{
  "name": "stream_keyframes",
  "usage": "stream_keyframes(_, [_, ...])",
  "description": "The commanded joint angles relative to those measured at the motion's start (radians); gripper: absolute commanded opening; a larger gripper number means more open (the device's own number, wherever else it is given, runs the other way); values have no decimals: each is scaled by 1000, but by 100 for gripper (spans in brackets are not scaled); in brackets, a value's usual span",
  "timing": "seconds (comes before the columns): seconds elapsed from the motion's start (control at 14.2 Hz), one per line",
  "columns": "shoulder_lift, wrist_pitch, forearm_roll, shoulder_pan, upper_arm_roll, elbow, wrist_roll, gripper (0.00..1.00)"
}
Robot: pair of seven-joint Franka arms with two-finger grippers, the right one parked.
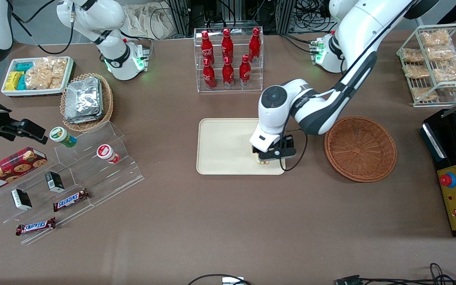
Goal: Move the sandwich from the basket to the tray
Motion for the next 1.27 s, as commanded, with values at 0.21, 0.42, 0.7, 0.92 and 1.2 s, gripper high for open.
stream_keyframes(0.21, [-44, -156, -51, 44, -5, 128, -3, 100])
stream_keyframes(0.42, [-74, -207, -91, 93, -5, 153, 30, 100])
stream_keyframes(0.7, [-130, -245, -194, 156, -4, 164, 138, 100])
stream_keyframes(0.92, [-136, -264, -194, 191, -4, 167, 147, 100])
stream_keyframes(1.2, [-209, -291, -288, 196, 48, 153, 300, 100])
